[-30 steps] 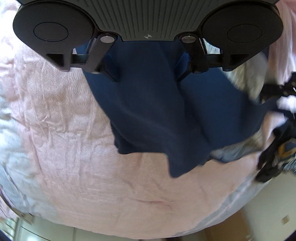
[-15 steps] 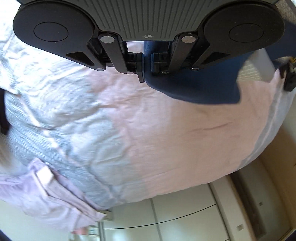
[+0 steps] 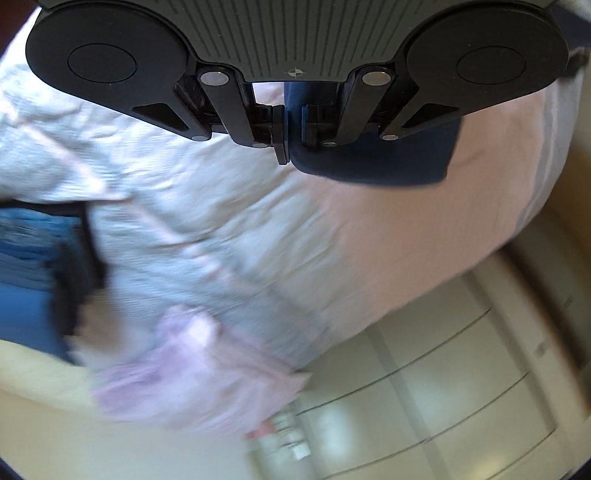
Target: Fold clothes
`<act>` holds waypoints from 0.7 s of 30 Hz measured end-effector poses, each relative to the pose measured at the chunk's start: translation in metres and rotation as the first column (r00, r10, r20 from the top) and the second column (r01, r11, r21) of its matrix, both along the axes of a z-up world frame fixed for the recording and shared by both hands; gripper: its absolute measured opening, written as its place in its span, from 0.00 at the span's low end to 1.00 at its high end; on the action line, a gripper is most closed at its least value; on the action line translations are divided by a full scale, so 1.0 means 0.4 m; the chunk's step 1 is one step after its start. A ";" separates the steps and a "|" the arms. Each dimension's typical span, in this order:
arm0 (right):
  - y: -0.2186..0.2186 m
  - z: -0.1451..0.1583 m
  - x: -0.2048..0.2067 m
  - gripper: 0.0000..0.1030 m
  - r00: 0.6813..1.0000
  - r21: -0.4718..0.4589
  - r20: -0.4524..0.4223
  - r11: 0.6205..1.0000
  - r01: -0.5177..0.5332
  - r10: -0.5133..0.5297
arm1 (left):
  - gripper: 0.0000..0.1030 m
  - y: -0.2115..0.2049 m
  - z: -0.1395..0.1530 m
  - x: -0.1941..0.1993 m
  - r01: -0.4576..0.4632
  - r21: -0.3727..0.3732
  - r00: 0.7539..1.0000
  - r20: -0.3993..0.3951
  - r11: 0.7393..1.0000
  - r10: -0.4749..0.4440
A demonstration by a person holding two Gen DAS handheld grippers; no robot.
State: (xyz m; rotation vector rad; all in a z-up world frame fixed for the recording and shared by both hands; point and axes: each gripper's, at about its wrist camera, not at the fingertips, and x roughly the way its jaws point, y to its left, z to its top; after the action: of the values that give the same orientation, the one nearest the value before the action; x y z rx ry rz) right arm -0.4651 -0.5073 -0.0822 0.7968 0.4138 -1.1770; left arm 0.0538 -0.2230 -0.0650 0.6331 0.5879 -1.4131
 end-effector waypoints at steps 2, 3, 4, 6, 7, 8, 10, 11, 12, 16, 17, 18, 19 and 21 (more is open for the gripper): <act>0.000 -0.057 -0.023 0.12 0.998 0.082 -0.039 0.995 0.050 -0.047 | 0.02 -0.009 -0.034 -0.020 0.022 0.047 1.000 0.001 0.999 -0.022; 0.000 -0.085 -0.034 0.17 0.996 0.122 -0.060 0.990 0.076 -0.069 | 0.02 -0.006 -0.063 -0.033 0.036 0.092 0.999 0.004 0.995 -0.037; 0.000 -0.114 -0.046 0.29 0.992 0.162 -0.082 0.981 0.103 -0.091 | 0.02 -0.004 -0.092 -0.046 0.050 0.137 0.999 0.006 0.989 -0.052; 0.018 -0.159 -0.046 0.36 0.989 0.216 -0.118 0.970 0.109 -0.085 | 0.05 0.001 -0.150 -0.071 0.077 0.227 0.997 0.009 0.971 -0.082; 0.033 -0.178 -0.039 0.36 0.989 0.236 -0.133 0.967 0.097 -0.067 | 0.05 0.010 -0.181 -0.082 0.091 0.268 0.995 0.010 0.959 -0.097; 0.049 -0.197 -0.032 0.37 0.988 0.256 -0.147 0.963 0.085 -0.048 | 0.05 0.019 -0.209 -0.089 0.091 0.302 0.995 0.015 0.949 -0.101; 0.084 -0.225 -0.009 0.38 0.988 0.300 -0.153 0.953 0.045 0.001 | 0.05 0.040 -0.230 -0.083 0.080 0.313 0.996 0.005 0.946 -0.086; 0.104 -0.235 0.006 0.38 0.989 0.320 -0.147 0.947 0.019 0.030 | 0.05 0.051 -0.241 -0.081 0.075 0.318 0.997 0.000 0.945 -0.079; 0.121 -0.242 0.021 0.38 0.989 0.332 -0.138 0.943 -0.009 0.058 | 0.05 0.062 -0.252 -0.078 0.069 0.323 0.997 -0.005 0.944 -0.071; 0.170 -0.268 0.090 0.48 0.984 0.371 -0.101 0.923 -0.102 0.150 | 0.05 0.066 -0.218 -0.064 0.099 0.283 0.995 -0.031 0.954 -0.094; 0.175 -0.271 0.110 0.50 0.981 0.376 -0.089 0.918 -0.128 0.173 | 0.05 0.063 -0.205 -0.068 0.114 0.268 0.993 -0.043 0.957 -0.106; 0.180 -0.273 0.131 0.51 0.977 0.379 -0.076 0.912 -0.155 0.198 | 0.04 0.059 -0.192 -0.065 0.140 0.250 0.990 -0.068 0.958 -0.127; 0.186 -0.270 0.157 0.51 0.972 0.376 -0.062 0.908 -0.186 0.225 | 0.04 0.052 -0.186 -0.060 0.170 0.235 0.984 -0.094 0.957 -0.152; 0.204 -0.265 0.214 0.53 0.957 0.363 -0.040 0.896 -0.255 0.288 | 0.05 0.051 -0.173 -0.074 0.232 0.227 0.972 -0.089 0.946 -0.217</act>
State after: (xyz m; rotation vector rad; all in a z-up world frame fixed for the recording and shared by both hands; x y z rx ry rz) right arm -0.3796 -0.4258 -0.1884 0.9614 0.8066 -0.8878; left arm 0.0241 -0.2026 -0.1340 0.8694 0.7608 -1.5938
